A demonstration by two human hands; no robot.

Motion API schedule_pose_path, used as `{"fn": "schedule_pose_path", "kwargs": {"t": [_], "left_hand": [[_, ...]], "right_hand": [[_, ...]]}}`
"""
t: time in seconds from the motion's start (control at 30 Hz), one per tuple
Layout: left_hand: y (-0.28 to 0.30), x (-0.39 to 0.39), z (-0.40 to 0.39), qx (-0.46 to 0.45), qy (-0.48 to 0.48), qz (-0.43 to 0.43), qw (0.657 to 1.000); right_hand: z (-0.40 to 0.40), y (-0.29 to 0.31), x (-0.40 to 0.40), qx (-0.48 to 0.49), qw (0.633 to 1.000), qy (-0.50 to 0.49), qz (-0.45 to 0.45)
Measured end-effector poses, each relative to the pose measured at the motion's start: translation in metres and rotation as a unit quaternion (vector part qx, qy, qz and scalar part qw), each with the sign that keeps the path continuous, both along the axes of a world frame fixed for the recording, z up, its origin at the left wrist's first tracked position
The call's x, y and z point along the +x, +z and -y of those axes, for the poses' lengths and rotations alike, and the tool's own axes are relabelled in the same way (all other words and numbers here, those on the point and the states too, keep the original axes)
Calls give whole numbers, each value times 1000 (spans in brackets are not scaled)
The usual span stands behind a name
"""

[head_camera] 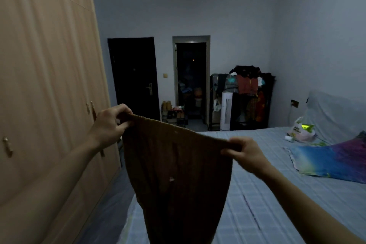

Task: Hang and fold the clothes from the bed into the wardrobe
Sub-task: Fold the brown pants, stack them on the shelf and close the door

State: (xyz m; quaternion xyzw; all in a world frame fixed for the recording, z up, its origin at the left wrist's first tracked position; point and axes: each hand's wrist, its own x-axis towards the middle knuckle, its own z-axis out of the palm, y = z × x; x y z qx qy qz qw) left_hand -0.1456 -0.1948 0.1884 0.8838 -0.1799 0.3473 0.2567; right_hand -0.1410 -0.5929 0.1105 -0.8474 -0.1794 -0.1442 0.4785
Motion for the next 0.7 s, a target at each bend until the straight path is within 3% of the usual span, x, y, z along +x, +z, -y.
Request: {"fn": "schedule_pose_path", "kwargs": {"t": [0.2,0.37,0.43,0.7], "left_hand": [[31,-3,-36,-50,23,12,998],[79,15,-38,-234,72,112,963],[84,17,-37,-265,53,127,954],[80,-12,-63,-105,-90,23,990]], "right_hand": [[-31,81,1,11,989,-38,144],[-73,152,3,11,965,-66,254],[-78,170,2,15,954,-88,285],[-45,177,-10,-47,937,-127,323]]}}
